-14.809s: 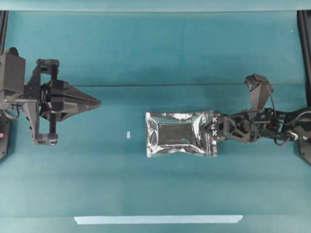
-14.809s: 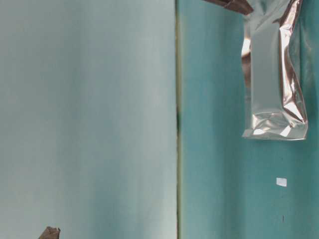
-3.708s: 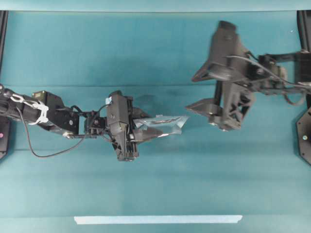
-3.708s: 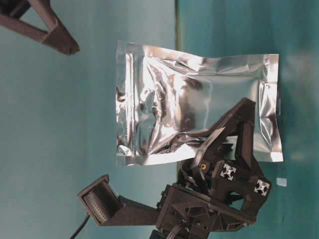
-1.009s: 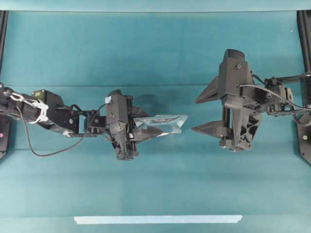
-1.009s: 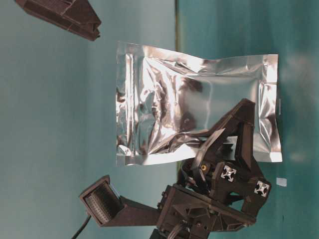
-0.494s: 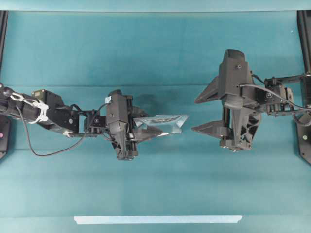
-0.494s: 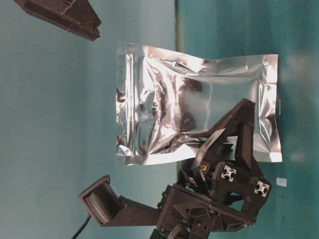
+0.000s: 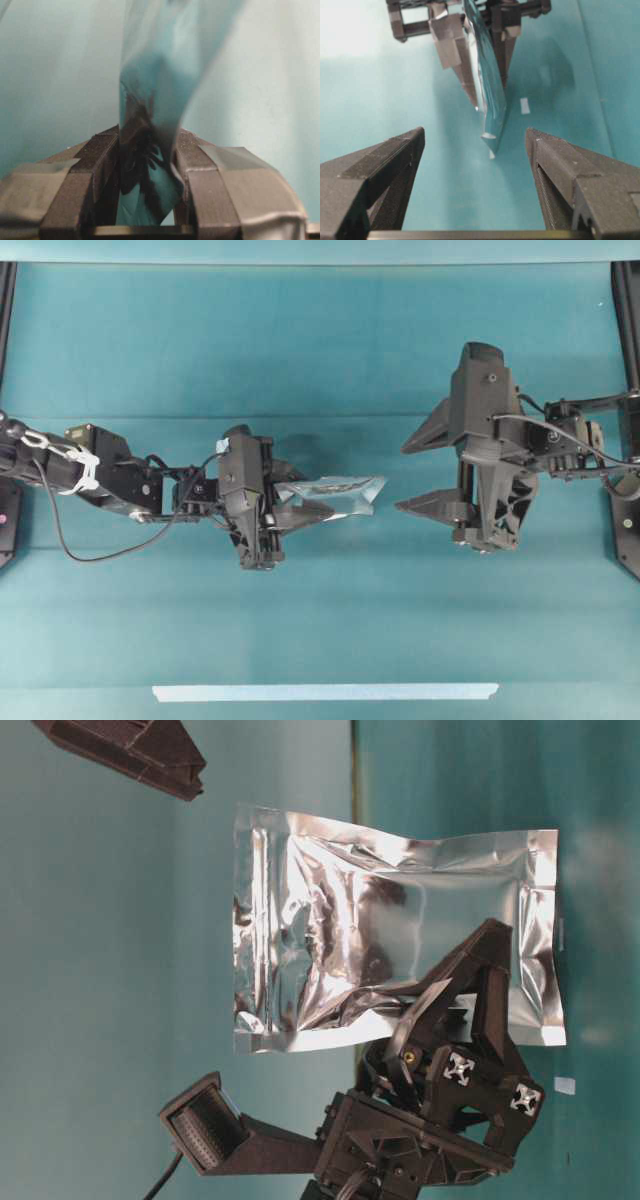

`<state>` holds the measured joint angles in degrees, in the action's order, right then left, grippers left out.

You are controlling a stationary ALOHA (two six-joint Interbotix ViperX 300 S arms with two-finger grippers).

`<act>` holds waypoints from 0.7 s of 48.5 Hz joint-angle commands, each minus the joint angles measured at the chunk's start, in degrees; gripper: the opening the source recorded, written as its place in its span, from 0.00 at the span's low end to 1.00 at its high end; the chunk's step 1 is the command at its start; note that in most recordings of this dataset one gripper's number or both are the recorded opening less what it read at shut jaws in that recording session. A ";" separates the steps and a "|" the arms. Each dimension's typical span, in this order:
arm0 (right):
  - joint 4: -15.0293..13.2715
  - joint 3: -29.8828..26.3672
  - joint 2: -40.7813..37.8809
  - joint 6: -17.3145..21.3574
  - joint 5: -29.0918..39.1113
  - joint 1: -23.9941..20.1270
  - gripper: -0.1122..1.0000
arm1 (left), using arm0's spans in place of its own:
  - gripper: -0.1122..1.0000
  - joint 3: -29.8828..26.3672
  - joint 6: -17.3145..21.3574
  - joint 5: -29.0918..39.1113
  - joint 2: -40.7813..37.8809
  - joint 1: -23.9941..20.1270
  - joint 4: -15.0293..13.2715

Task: Hand over the silver zip bag and make it stand upright.

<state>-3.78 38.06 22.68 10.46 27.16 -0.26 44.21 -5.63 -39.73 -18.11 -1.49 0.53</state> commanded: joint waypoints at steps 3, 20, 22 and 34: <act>0.00 -0.44 0.44 0.35 -0.44 -0.09 0.86 | 0.35 -0.18 0.00 0.18 0.44 0.18 0.09; 0.00 -0.44 0.44 0.35 -0.18 -0.09 0.86 | 0.35 -0.26 0.00 0.18 0.44 0.18 0.09; 0.09 -0.35 0.44 0.35 -0.18 -0.09 0.86 | 0.35 -0.35 0.00 0.18 0.44 0.18 0.09; 0.18 0.09 0.53 0.35 0.35 -0.26 0.86 | 0.35 -0.35 0.00 0.18 0.35 0.18 0.09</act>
<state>-3.78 38.32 22.68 10.46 27.33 -0.26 44.12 -5.63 -39.64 -18.11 -1.49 0.53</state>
